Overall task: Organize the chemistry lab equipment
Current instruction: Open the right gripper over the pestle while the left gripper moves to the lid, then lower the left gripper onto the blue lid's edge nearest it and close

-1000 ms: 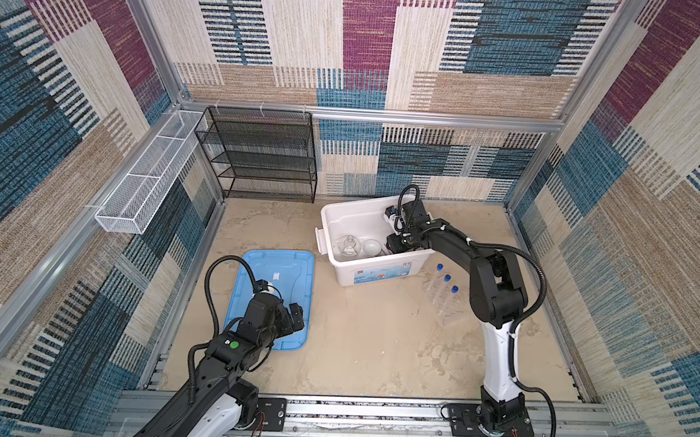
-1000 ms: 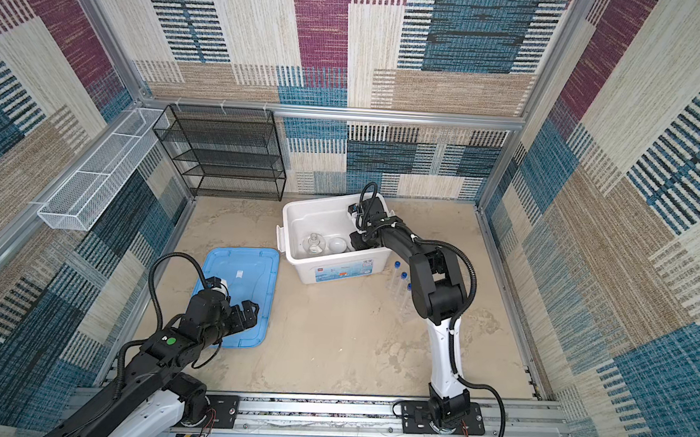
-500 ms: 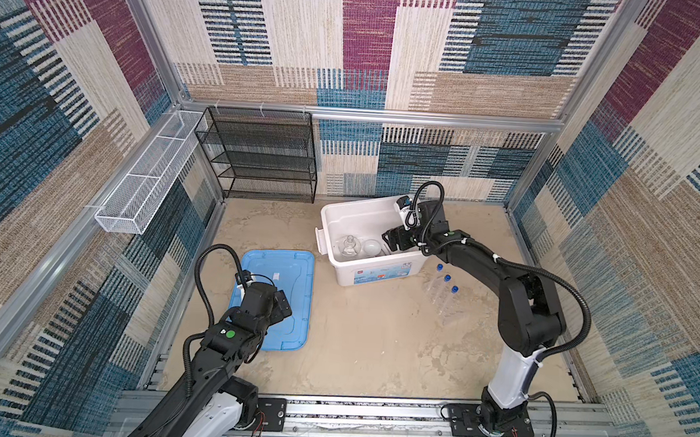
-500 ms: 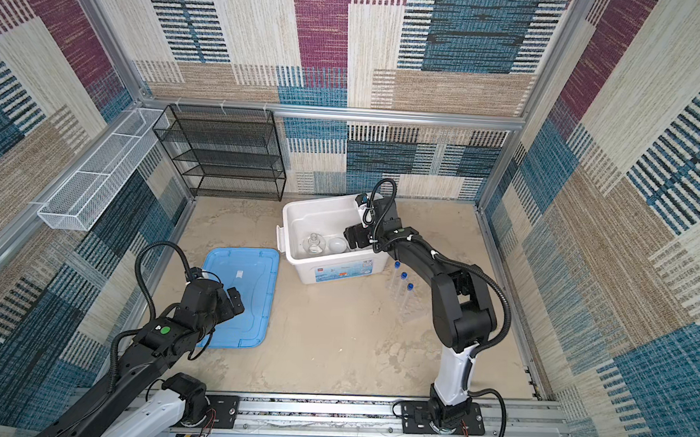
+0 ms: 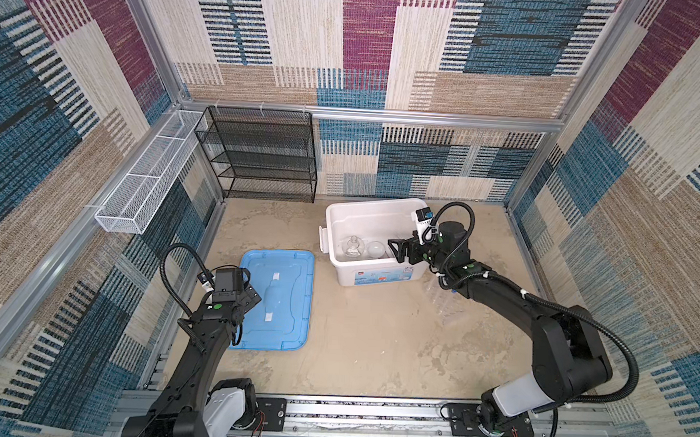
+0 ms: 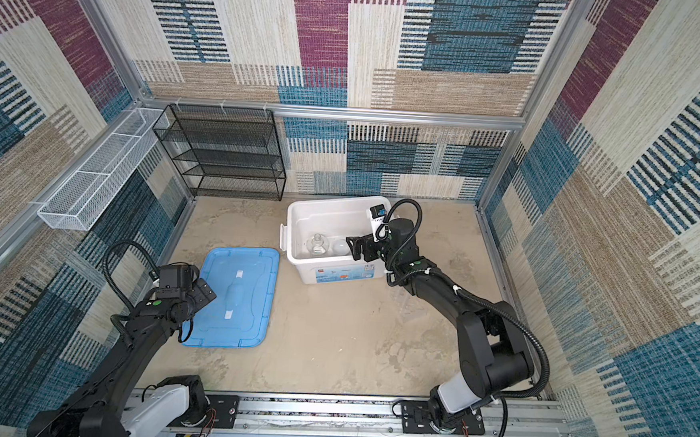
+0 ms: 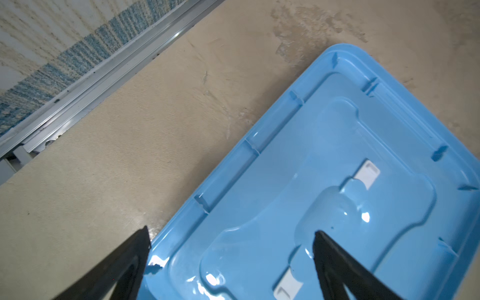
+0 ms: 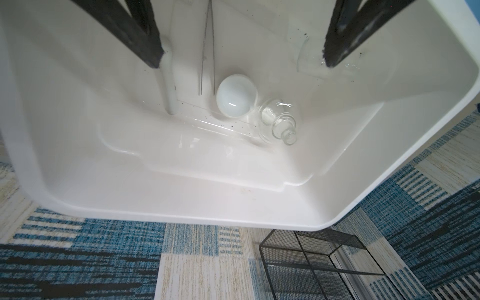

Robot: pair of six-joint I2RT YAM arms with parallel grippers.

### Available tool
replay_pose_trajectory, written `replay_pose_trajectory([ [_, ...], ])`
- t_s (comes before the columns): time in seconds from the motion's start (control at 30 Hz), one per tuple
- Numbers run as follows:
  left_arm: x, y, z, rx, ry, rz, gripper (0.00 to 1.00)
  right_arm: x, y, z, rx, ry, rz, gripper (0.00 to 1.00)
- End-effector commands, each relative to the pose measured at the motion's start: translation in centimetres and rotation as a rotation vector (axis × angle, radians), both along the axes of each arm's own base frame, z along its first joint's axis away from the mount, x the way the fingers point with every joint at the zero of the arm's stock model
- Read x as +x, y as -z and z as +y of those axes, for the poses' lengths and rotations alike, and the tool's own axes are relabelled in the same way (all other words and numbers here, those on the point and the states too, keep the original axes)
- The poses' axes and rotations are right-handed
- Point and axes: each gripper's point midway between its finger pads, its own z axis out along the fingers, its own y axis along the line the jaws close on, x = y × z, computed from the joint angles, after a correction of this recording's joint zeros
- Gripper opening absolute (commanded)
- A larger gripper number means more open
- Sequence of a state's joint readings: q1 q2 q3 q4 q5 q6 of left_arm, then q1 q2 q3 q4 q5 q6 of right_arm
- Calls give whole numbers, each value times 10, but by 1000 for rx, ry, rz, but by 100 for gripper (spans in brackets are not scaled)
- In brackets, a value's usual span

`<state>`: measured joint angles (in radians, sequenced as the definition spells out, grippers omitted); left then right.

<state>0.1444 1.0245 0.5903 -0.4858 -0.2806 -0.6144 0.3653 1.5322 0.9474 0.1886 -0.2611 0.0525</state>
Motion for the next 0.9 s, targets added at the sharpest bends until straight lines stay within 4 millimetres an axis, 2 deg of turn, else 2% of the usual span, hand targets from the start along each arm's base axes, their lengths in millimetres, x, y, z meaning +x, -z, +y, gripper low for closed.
replay_pose_trajectory([
  [0.0, 16, 2, 6, -23, 27, -2, 99, 2, -22, 0, 52, 13, -66, 99],
  [0.27, 29, 25, 19, -78, 23, 56, 93, -8, -36, 5, 96, -32, -91, 99],
  [0.5, 38, 41, 22, -173, 28, 84, 88, -14, -45, 10, 114, -68, -104, 99],
  [0.7, 44, 60, 23, -307, 22, 106, 77, -16, -46, 10, 105, -81, -110, 100],
  [0.87, 49, 63, 16, -344, 57, 92, 69, -14, -42, 9, 93, -70, -102, 100],
])
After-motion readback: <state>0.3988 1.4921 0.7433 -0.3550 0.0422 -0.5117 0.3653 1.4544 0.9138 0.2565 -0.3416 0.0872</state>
